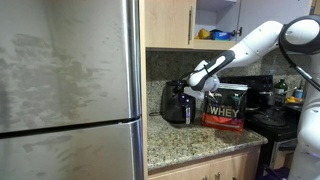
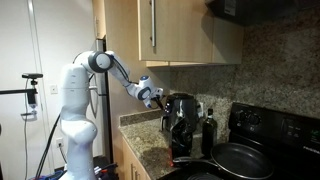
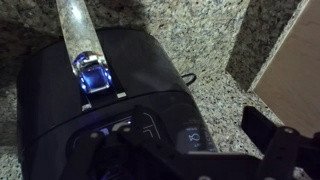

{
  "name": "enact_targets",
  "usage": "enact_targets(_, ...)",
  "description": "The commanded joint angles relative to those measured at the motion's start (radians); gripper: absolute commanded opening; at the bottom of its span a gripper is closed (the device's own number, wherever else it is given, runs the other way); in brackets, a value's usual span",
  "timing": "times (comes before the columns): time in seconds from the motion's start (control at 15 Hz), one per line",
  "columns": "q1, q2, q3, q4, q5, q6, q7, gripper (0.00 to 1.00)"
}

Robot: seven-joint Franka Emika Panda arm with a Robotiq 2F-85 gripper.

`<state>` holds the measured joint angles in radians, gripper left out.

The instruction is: Turn off the air fryer

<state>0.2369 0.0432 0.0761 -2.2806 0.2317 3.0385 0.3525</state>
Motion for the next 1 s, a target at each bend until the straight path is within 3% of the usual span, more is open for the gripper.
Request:
enact_targets(0.0,0.000,0.000,0.000,0.000,0.000,0.000,0.000,1.00)
enact_targets(0.8,-0.004,0.057,-0.022,0.040,-0.010,0.044,0.016,1.00)
enact_targets(0.87,-0.034,0.066,0.012,0.051,0.007,0.061,-0.001,1.00)
enact_targets(0.93,-0.007,0.075,-0.016,0.060,0.002,0.072,0.008,1.00)
